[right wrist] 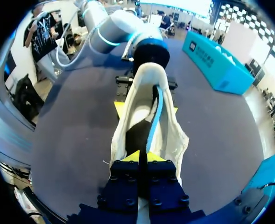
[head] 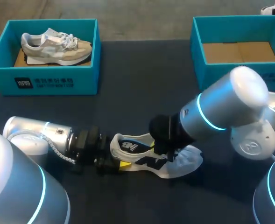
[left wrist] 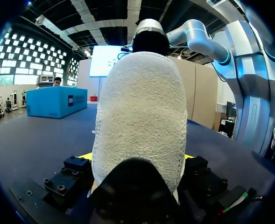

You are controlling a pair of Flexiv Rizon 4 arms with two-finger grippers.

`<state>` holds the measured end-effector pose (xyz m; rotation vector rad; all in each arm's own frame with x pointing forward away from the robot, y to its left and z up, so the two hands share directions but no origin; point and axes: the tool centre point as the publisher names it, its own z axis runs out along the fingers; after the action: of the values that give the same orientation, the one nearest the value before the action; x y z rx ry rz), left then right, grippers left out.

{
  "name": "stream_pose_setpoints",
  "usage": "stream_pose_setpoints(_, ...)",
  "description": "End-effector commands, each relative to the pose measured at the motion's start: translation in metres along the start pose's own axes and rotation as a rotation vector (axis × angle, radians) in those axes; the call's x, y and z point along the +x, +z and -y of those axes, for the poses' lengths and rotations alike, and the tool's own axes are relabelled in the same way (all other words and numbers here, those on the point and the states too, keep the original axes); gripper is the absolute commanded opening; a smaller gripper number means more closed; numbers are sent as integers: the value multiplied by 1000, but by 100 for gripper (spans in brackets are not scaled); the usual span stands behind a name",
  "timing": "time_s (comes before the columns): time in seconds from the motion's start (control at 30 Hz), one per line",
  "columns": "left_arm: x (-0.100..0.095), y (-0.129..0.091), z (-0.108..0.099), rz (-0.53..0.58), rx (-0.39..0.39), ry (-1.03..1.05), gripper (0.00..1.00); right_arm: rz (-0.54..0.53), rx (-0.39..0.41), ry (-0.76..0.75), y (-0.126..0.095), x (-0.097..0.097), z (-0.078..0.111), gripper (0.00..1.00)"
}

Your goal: Take the shoe out of the shoebox, open the shoe tongue, remove and reinsert the insole, then place the shoe into the shoebox

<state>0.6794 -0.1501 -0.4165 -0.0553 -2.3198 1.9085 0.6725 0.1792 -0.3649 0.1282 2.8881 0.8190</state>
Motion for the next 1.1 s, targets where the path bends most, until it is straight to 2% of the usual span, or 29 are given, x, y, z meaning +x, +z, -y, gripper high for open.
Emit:
stream_pose_setpoints(0.03, 0, 1, 1, 0, -1, -1, 0, 20, -105, -9, -2, 4, 2, 0)
stream_pose_setpoints(0.23, 0, 1, 1, 0, -1, -1, 0, 63, -174, -16, -9, 4, 4, 0)
stream_pose_setpoints(0.53, 0, 1, 1, 0, -1, -1, 0, 93, -193, -24, -19, 5, 7, 0)
stream_pose_setpoints(0.8, 0, 1, 1, 0, -1, -1, 0, 80, -85, -47, -16, 5, -4, 0)
stream_pose_setpoints(0.83, 0, 1, 1, 0, -1, -1, 0, 84, -74, -47, -17, 5, -4, 7)
stream_pose_setpoints(0.87, 0, 1, 1, 0, -1, -1, 0, 89, -61, -46, -18, 5, -5, 18)
stream_pose_setpoints(0.93, 0, 1, 1, 0, -1, -1, 0, 99, -38, -44, -21, 5, -8, 29)
stream_pose_setpoints(1.0, 0, 1, 1, 0, -1, -1, 0, 113, -4, -41, -25, 6, -10, 35)
stream_pose_setpoints(1.1, 0, 1, 1, 0, -1, -1, 0, 133, 44, -36, -32, 8, -16, 35)
